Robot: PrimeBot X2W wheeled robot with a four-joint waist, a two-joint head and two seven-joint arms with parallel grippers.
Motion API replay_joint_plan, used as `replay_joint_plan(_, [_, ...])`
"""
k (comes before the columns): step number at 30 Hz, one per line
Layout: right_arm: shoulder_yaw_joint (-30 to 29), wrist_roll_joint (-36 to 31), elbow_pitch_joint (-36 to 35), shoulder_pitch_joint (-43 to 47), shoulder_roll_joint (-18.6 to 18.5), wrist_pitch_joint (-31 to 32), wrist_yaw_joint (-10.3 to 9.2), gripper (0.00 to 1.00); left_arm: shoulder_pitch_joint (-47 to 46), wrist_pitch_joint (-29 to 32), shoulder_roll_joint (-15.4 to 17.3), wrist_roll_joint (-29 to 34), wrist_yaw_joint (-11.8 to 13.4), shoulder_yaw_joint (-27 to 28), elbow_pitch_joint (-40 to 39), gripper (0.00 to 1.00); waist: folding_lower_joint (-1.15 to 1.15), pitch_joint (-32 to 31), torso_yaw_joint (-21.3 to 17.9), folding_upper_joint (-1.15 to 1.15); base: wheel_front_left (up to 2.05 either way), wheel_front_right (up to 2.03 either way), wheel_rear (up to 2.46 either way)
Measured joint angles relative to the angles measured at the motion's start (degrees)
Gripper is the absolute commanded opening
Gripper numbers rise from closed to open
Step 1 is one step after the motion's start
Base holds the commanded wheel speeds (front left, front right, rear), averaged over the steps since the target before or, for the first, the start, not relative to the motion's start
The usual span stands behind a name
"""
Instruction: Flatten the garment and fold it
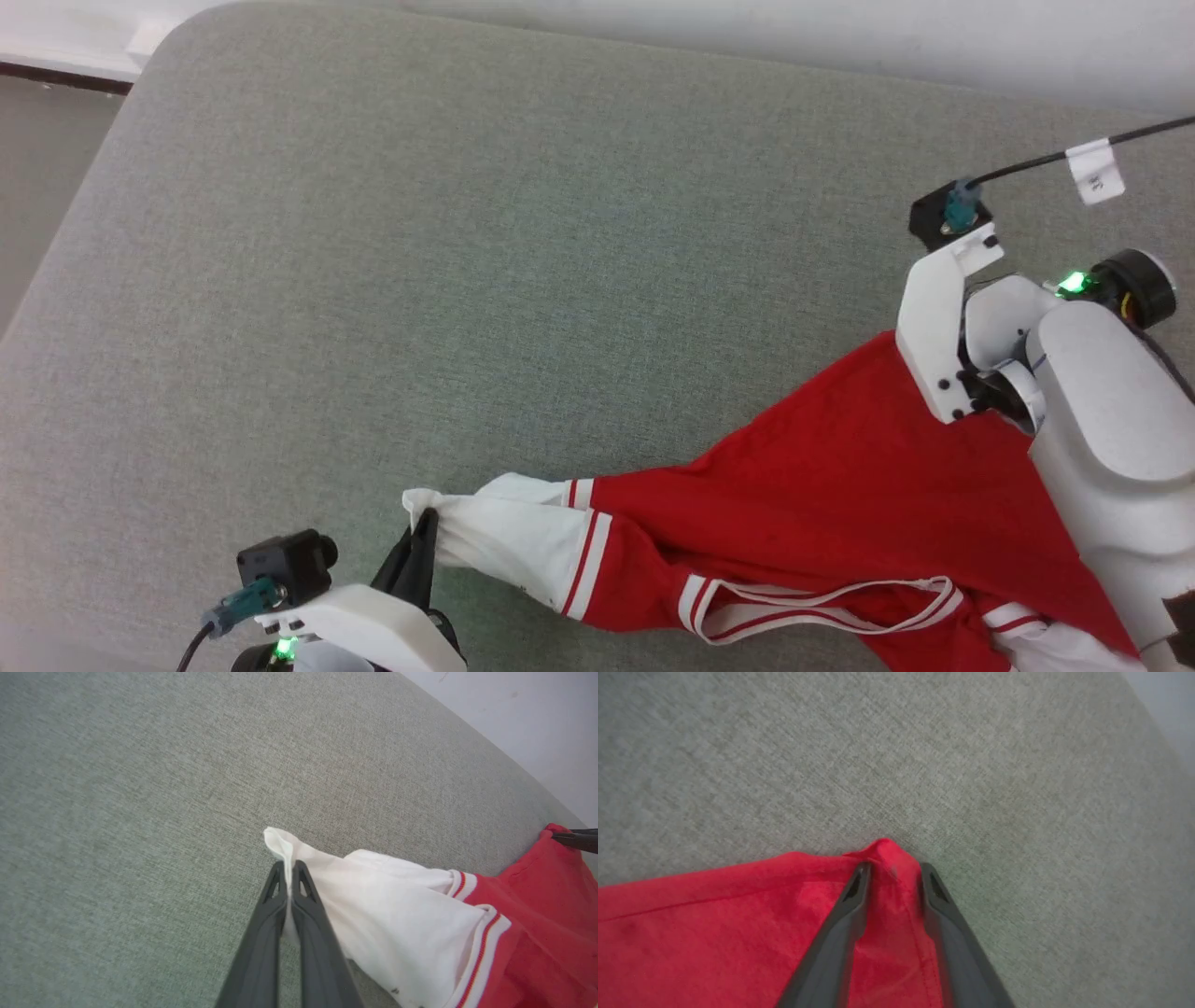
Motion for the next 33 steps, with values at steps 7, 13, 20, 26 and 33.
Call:
replay_joint_plan(7, [-6.0, 4.27, -4.72, 6.88, 1.37, -14.58, 0.01, 0.0, 0.13, -0.23, 0.53, 0.0, 0.03, 0.32, 0.19, 0.0, 0.0, -2.52, -0.52, 0.0, 0.0, 0.0, 0.0])
replay_joint_plan(13, [-18.78, 5.61, -15.61, 18.73, 4.83, -25.12, 0.01, 0.0, 1.41, -1.7, 2.15, 0.16, 0.7, 2.33, -1.9, 0.0, -0.01, -6.17, -1.83, 0.0, 0.0, 0.0, 0.0])
replay_joint_plan(20, [-29.24, 4.69, -34.3, 31.92, 10.61, -26.92, 0.02, 0.0, 1.84, -3.32, 3.8, 0.21, 1.11, 4.16, -6.26, 0.0, -0.01, -9.28, -5.43, 0.0, 0.0, 0.0, 0.0])
replay_joint_plan(26, [-33.3, 4.08, -47.99, 36.71, 12.47, -21.75, 0.01, 0.0, -2.34, -3.13, 5.84, 0.16, -1.35, 3.93, -12.32, 0.0, -0.01, -10.87, -8.93, 0.0, 0.0, 0.0, 0.0])
replay_joint_plan(33, [-30.6, 2.61, -56.18, 30.99, 4.5, -11.94, 0.0, 0.0, -18.86, 2.05, 9.42, -0.91, -5.34, 3.01, -17.4, 0.0, -0.01, -11.38, -11.8, 0.0, 0.0, 0.0, 0.0])
